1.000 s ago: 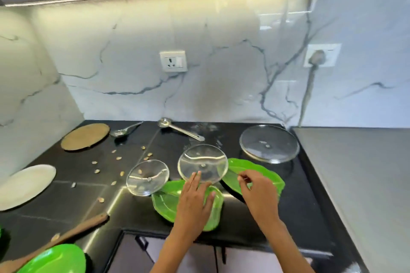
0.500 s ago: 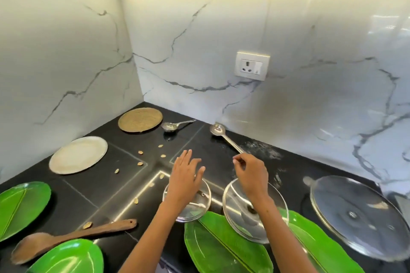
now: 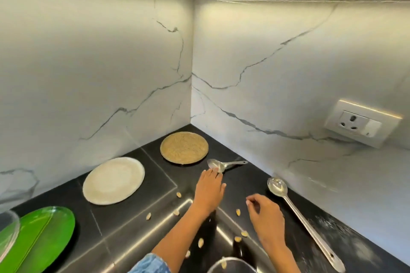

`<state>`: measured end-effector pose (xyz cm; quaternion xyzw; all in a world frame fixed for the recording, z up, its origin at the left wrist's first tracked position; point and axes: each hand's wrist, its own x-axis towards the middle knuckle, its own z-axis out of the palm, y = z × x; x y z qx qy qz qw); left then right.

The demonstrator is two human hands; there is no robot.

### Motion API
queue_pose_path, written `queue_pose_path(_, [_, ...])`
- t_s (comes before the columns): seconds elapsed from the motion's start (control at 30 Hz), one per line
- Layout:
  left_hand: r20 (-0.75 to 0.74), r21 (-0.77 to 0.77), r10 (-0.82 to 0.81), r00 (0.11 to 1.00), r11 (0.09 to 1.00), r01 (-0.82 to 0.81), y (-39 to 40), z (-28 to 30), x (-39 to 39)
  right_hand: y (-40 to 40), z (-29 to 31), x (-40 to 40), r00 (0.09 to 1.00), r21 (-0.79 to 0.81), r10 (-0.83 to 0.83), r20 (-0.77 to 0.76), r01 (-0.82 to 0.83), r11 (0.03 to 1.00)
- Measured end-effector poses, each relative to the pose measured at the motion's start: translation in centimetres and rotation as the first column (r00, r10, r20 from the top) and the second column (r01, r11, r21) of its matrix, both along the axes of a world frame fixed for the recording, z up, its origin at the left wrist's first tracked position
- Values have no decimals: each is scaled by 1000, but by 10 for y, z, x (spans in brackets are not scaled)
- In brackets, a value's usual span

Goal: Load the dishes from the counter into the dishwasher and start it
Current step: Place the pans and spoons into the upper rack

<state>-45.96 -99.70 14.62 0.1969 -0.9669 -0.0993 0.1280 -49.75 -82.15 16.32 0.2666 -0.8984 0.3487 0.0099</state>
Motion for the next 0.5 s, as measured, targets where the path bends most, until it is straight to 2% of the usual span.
queue_pose_path(0.1, [30, -37, -76, 997, 996, 77, -34, -20, -36, -12, -1, -13, 999, 5, -27, 38, 27, 1000])
queue_pose_path(0.27, [20, -72, -108, 994, 991, 109, -66, -52, -76, -7, -4, -28, 995, 16, -83, 59, 82, 996])
queue_pose_path(0.37, [-2, -120, -143, 990, 982, 142, -75, -63, -86, 3, -9, -34, 991, 43, -123, 45, 121, 992])
queue_pose_path(0.5, [-37, -93, -175, 984, 981, 171, -79, -60, -83, 16, -9, -34, 988, 46, -154, 26, 152, 987])
